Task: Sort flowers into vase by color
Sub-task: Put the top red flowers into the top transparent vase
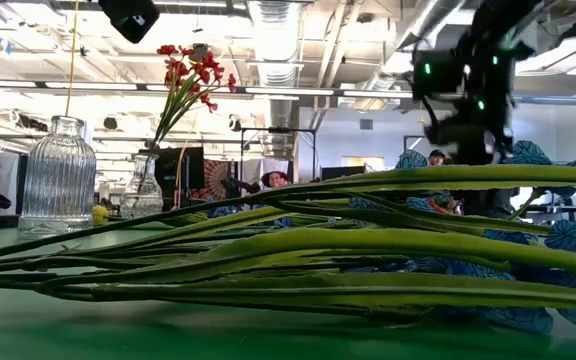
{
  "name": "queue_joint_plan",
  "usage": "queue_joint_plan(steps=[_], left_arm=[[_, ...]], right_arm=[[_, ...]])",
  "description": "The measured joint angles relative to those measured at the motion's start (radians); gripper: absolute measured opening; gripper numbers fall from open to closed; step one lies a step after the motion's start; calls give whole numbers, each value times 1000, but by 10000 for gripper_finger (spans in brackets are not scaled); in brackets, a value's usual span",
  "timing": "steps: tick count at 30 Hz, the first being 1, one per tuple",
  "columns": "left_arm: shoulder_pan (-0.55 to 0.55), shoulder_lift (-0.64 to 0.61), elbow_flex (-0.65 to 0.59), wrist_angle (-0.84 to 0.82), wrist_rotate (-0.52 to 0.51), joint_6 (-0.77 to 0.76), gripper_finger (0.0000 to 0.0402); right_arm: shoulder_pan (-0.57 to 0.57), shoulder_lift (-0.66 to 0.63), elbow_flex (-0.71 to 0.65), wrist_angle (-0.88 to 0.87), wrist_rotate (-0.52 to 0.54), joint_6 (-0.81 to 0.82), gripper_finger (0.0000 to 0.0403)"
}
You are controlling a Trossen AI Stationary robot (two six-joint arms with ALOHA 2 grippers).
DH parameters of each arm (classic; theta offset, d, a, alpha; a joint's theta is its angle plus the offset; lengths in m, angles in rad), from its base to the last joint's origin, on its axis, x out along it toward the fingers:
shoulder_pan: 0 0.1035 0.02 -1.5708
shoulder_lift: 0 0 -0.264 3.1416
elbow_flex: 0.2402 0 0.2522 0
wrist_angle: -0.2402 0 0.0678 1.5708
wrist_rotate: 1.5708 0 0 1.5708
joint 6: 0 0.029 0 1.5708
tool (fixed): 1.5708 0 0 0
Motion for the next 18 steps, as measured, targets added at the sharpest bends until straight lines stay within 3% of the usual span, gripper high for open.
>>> queue_joint_plan(steps=[7,18], left_arm=[[0,0,-1,-15,-2,11,144],[1,0,-1,-15,-49,14,144]], right_arm=[[-167,0,-114,101,-9,-93,303],[-181,0,-180,148,-37,-96,278]])
